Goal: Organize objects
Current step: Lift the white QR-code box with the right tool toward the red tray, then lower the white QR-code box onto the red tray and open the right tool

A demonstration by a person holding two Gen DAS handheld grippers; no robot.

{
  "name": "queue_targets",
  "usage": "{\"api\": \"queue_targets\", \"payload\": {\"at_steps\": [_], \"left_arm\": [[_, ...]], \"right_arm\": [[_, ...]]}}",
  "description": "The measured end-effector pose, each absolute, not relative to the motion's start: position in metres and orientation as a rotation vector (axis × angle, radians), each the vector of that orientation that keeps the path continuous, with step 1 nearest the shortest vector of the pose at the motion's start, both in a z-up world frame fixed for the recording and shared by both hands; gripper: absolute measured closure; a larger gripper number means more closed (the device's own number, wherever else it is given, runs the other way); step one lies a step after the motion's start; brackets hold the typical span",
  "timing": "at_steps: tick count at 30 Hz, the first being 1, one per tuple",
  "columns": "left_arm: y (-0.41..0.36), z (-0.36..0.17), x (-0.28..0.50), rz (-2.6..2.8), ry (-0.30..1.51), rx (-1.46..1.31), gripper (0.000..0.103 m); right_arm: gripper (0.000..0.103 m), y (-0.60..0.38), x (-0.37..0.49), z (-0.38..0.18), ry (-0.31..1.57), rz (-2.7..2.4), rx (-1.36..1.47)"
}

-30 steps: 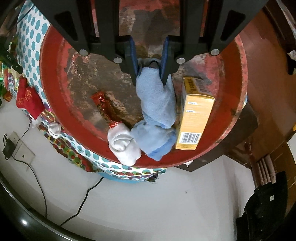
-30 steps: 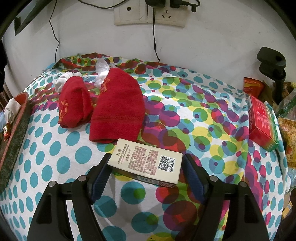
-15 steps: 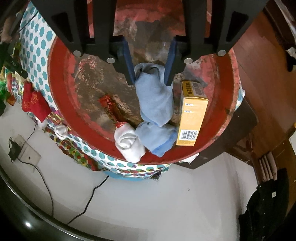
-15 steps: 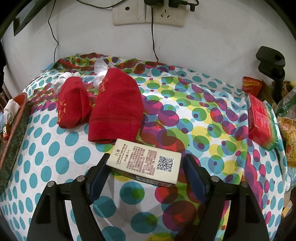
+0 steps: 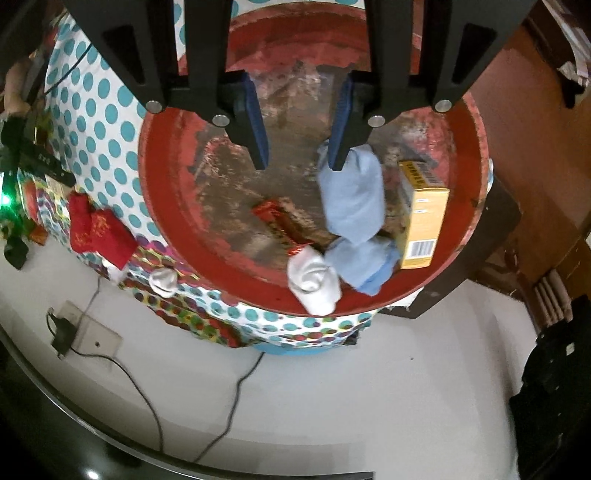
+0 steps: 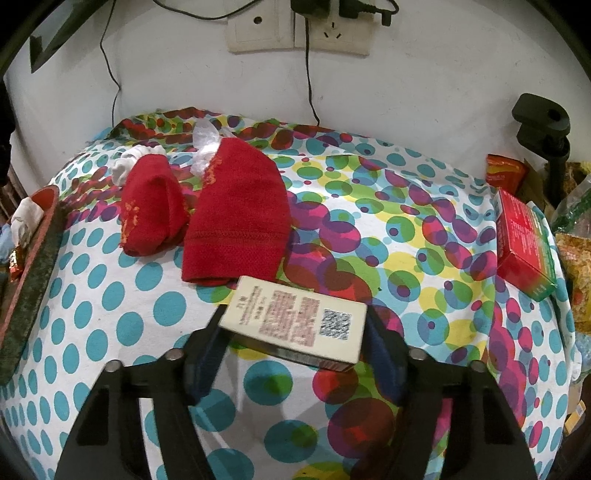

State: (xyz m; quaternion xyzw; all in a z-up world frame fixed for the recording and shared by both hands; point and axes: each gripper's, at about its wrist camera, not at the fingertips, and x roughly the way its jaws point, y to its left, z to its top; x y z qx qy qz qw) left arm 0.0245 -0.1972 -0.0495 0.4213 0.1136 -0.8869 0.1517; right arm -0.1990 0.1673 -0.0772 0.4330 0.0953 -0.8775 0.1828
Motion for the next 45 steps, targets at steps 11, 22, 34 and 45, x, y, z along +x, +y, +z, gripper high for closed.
{"api": "queue_targets", "payload": {"at_steps": [11,22,34,45], "left_arm": [[-0.185,-0.054,0.022,-2.565,0.232,1.234,0.069],[-0.186,-0.059,0.026,-2.582,0.199,1.253,0.069],[-0.213,-0.052,0.050,-2.581,0.219,1.219,0.069],[-0.233,-0.054,0.063,-2.589,0.288,1.220,0.069]], "right_arm": [[0.039,0.166,-0.188,-0.076,0.234,-2.504,1.241],[0.039,0.119,-0.151,-0.039,0.216,-2.411,1.153],[0.039,-0.042,-0.106,-0.009,0.391,-2.162,1.007],[0.039,-0.130,-0.116,-0.028,0.476,-2.070,1.080]]}}
